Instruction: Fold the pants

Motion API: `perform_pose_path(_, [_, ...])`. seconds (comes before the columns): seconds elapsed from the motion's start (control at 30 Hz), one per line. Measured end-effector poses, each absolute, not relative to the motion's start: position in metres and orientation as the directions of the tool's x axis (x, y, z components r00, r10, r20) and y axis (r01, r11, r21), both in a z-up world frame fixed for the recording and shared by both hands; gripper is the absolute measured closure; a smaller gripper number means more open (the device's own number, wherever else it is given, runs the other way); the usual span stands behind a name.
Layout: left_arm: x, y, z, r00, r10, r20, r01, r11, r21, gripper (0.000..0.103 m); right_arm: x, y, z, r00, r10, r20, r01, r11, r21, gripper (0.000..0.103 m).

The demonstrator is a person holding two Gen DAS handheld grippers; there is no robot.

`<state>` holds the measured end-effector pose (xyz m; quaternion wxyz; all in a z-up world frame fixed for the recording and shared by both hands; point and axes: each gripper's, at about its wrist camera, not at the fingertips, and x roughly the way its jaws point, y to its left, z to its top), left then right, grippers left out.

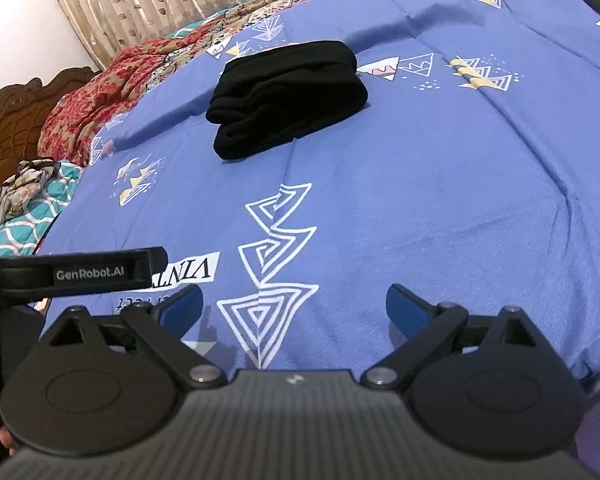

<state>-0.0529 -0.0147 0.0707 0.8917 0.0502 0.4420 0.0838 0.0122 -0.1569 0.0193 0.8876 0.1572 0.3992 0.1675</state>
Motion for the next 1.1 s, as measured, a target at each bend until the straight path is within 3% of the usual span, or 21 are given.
perform_pose_path(1.1, [-0.058, -0.004, 0.065, 0.597, 0.347, -0.723, -0.155, 0.934, 0.321, 0.0, 0.006, -0.153, 0.018, 0.606, 0.422, -0.674, -0.156, 0.894, 0.419, 0.0])
